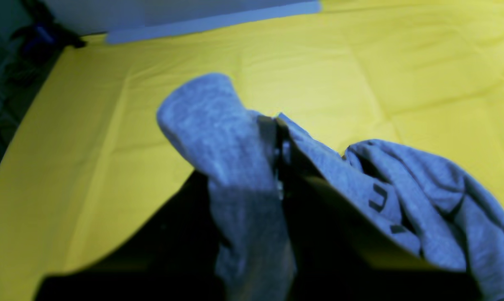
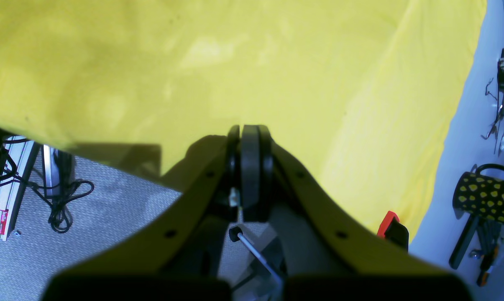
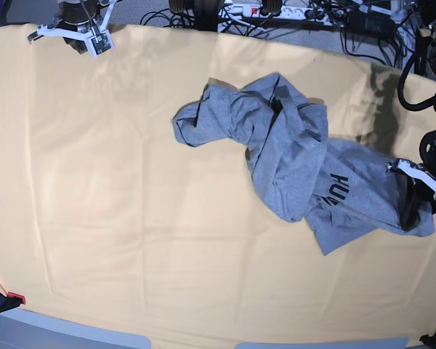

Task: Layout the t-shirt on the table in an organized manner, then fold the t-shirt properly
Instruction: 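Lift the shirt with the left gripper and swing it toward the right arm, then lay the shirt down, open the left gripper and withdraw it, then grasp the shirt edge nearest the right gripper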

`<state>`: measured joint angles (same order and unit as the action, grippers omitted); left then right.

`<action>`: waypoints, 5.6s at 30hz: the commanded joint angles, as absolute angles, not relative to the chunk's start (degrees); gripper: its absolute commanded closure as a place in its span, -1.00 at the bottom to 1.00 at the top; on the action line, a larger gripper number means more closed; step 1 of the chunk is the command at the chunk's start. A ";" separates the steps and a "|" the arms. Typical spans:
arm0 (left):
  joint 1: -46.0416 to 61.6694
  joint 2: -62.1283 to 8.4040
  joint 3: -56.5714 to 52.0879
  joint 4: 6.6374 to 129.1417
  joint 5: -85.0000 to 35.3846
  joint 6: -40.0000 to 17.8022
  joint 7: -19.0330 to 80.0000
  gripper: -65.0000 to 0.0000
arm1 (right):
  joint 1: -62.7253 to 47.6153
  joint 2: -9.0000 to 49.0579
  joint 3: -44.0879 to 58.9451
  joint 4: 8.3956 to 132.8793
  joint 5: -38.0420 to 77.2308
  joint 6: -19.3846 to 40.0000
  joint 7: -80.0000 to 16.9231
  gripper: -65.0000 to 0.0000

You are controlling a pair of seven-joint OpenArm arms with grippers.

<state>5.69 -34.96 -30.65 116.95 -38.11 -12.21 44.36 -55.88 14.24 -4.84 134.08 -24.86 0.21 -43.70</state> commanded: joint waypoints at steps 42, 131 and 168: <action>-8.91 -59.44 -15.03 116.99 -54.83 -33.85 40.73 1.00 | -55.53 14.44 -4.73 135.00 -25.34 -2.76 -41.58 1.00; -32.23 -5.06 17.34 84.42 -64.71 -40.00 73.73 -0.35 | -55.37 14.33 -4.73 135.00 -25.30 -4.03 -41.04 0.84; -37.80 -45.39 0.89 84.51 -68.05 -37.19 75.53 -0.33 | -26.24 27.51 -4.73 133.40 5.54 12.19 -36.64 -0.15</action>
<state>-36.03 -44.36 1.48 83.81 -67.11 -37.32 76.58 -26.48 26.79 -4.99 133.05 5.80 12.58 -37.34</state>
